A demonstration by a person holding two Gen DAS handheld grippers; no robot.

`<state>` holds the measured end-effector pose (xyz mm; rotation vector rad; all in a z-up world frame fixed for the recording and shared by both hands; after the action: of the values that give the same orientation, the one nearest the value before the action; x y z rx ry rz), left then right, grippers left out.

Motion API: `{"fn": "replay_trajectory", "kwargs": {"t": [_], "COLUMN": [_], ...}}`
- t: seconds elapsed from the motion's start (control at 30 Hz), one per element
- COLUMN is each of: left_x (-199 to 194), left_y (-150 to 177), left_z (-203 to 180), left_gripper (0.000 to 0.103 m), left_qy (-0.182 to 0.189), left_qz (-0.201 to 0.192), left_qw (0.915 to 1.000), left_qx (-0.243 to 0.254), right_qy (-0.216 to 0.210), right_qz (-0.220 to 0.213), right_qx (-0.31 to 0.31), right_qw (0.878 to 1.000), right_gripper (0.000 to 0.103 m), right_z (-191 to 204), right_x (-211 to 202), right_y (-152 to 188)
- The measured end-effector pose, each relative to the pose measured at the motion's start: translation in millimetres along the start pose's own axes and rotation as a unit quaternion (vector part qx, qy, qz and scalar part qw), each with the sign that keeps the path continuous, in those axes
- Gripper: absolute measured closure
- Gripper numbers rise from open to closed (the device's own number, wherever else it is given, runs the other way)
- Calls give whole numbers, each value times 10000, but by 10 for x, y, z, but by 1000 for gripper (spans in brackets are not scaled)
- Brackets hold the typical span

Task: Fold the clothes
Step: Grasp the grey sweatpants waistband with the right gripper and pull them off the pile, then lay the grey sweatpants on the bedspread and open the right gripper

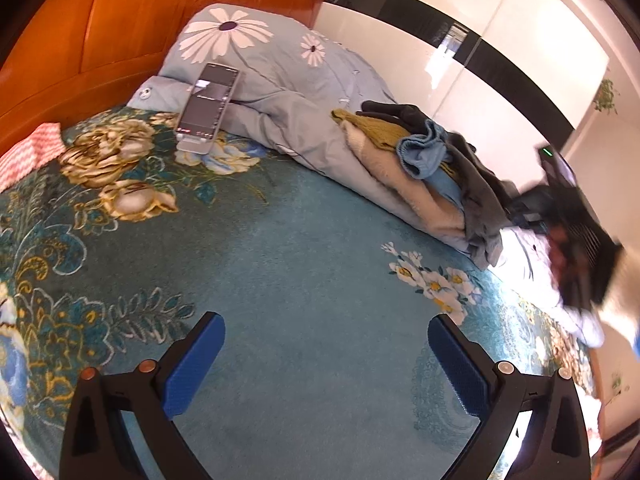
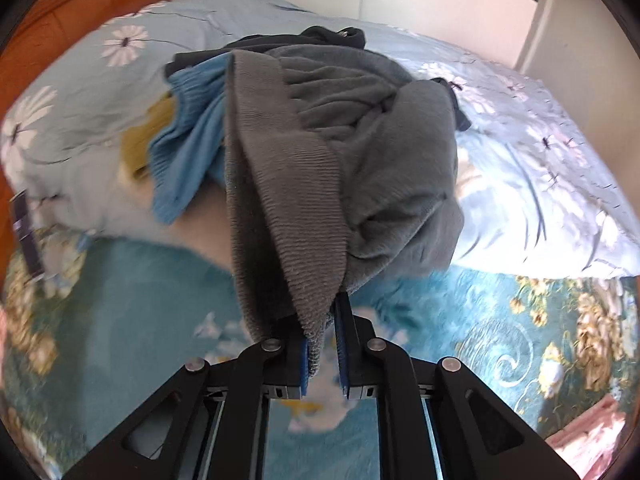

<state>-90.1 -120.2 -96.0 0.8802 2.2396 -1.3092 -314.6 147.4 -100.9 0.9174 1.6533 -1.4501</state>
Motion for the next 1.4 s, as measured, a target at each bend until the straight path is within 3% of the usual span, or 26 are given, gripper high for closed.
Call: {"fn": "replay_trajectory", "kwargs": {"t": [0.23, 0.33, 0.5, 0.6, 0.73, 0.83, 1.03, 1.13, 1.17, 1.2, 1.3, 1.4], "left_x": [-295, -421, -618, -720, -840, -935, -841, -668, -613, -538, -285, -2], "left_y": [-31, -46, -47, -63, -104, -101, -9, 45, 61, 76, 114, 160], "left_z": [7, 29, 56, 80, 243, 439, 570, 529, 503, 473, 398, 341], "left_gripper": [0, 0, 0, 0, 0, 0, 0, 0, 0, 0, 0, 1], "left_qy": [-262, -344, -523, -626, -829, -943, -950, -756, -685, -594, -359, -201], "left_qz": [-162, -237, -327, -404, -514, -563, -349, -105, -12, 98, 392, 749], "left_qw": [9995, 9991, 9981, 9972, 9952, 9931, 9926, 9939, 9944, 9946, 9938, 9910], "left_qx": [35, -39, -1, 73, -106, -400, -676, -792, -810, -841, -976, -1092], "right_qy": [-1245, -1508, -2090, -2498, -3046, -3151, -2800, -2863, -2900, -2940, -2963, -2478], "right_qz": [358, 416, 502, 576, 737, 893, 978, 911, 891, 858, 730, 523], "right_qx": [-381, -825, -1123, -1322, -2002, -2226, -2588, -2530, -2486, -2425, -2298, -2233], "right_qw": [9908, 9842, 9701, 9575, 9283, 9182, 9193, 9196, 9199, 9205, 9241, 9413], "right_gripper": [97, 97, 97, 97, 97, 97, 92, 77, 55, 41, 40, 39], "right_z": [136, 285, 658, 884, 1558, 1885, 1912, 1756, 1689, 1610, 1376, 1054], "right_x": [-596, -750, -855, -1061, -1258, -1200, -1052, -1074, -1084, -1104, -1164, -1080], "right_y": [912, 1301, 1533, 1708, 2074, 2302, 2591, 2599, 2590, 2570, 2500, 2350]}}
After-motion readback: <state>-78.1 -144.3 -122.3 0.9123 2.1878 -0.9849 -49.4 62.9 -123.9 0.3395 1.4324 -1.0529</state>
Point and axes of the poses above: each gripper's, at about its wrist camera, not at the fingertips, and x roughly the way its jaws point, z to its left, y to its underside, the point moved 5 cm from there along x, roughly the way its jaws point, and after that the axes turned 7 degrees about y, right-handed, at the moved point
